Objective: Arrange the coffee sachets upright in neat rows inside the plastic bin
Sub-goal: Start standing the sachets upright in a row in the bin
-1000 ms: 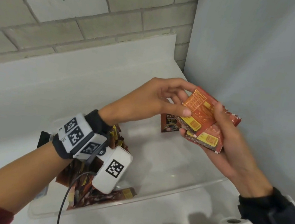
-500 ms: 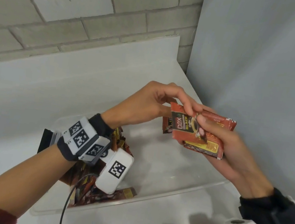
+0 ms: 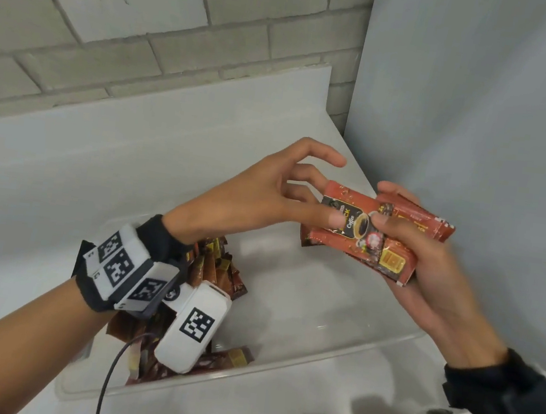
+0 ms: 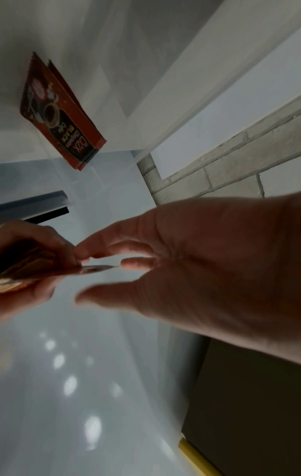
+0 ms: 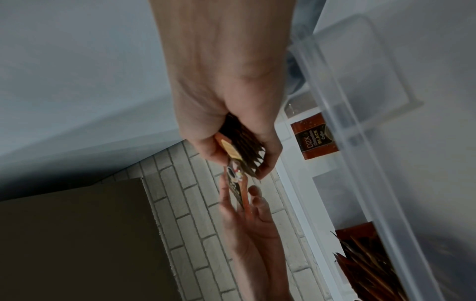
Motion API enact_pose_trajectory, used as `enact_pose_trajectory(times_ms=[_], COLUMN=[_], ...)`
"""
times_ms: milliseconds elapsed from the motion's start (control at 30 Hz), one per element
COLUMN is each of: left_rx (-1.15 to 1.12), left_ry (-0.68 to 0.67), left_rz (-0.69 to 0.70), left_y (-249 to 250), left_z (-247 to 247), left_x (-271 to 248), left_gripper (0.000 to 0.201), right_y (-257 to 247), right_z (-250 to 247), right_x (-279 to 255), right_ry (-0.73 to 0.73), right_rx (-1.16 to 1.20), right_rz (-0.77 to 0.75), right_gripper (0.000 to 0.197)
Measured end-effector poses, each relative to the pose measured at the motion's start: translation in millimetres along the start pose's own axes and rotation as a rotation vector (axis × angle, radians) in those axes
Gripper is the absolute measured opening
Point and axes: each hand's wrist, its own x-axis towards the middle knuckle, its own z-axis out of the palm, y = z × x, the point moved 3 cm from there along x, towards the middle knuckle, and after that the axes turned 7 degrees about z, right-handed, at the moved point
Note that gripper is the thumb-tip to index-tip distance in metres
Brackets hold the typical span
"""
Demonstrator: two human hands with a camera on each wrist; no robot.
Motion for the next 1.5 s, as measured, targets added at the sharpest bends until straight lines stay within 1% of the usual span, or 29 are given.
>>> enact_pose_trajectory(times_ms=[67, 133, 200, 267, 367, 467, 567, 633, 700, 767, 900, 1000, 1267, 1400, 1500], left_rx=[0.015, 0.037, 0.083, 0.163, 0.363, 0.58, 0.727, 0.826, 0.906, 0.956, 1.024, 1.081, 1.25, 1.306, 1.276], left_ry=[-0.011, -0.008, -0.006, -0.025, -0.091, -0.174, -0.258, -0.298, -0.354, -0.411, -0.461, -0.487, -0.499, -0.529, -0.48], left_rz=[0.02, 0.048, 0.062, 0.065, 0.089, 0.162, 0.226, 0.23, 0.194, 0.144, 0.138, 0.169, 0.265, 0.267, 0.266], left_y=[-0.3, -0.2, 0.2, 0.5, -0.4, -7.5, -15.2, -21.9, -32.2, -44.3, -56.8, -60.9, -65.4, -59.0, -55.7], left_z=[0.9, -0.3, -3.5, -8.7, -13.6, -12.3, -4.0, 3.7, 12.4, 19.2, 27.6, 30.1, 31.0, 33.5, 33.1], left_x=[0.5, 1.5, 2.7, 4.8, 10.5, 20.9, 31.9, 38.9, 44.6, 48.6, 51.6, 51.9, 52.1, 49.1, 46.7], left_gripper=[0.044, 0.034, 0.026, 0.023, 0.023, 0.023, 0.024, 0.026, 0.03, 0.032, 0.03, 0.03, 0.023, 0.033, 0.038], right_y=[0.2, -0.3, -2.7, -5.4, -6.4, -5.6, -5.6, -5.8, -6.0, -6.2, -6.7, -6.4, -6.5, -6.0, -5.6], right_z=[0.4, 1.0, 0.3, -2.5, -6.8, -5.7, -5.3, -4.5, -3.2, -1.5, -0.6, -0.9, -0.1, -0.6, -0.7], right_x=[-0.4, -0.8, -1.8, -2.8, -4.0, -4.4, -5.2, -6.1, -6.9, -7.3, -7.4, -7.0, -6.6, -6.0, -6.0], right_ry=[0.004, 0.009, 0.029, 0.064, 0.099, 0.098, 0.092, 0.087, 0.085, 0.083, 0.081, 0.082, 0.061, 0.071, 0.074], right_rx=[0.015, 0.029, 0.076, 0.148, 0.224, 0.208, 0.202, 0.198, 0.19, 0.178, 0.166, 0.159, 0.155, 0.149, 0.152], right_rz=[-0.015, -0.046, -0.106, -0.173, -0.233, -0.234, -0.227, -0.226, -0.227, -0.229, -0.231, -0.227, -0.221, -0.213, -0.21], right_gripper=[0.041, 0.043, 0.041, 0.039, 0.037, 0.037, 0.035, 0.035, 0.036, 0.036, 0.034, 0.033, 0.034, 0.035, 0.037])
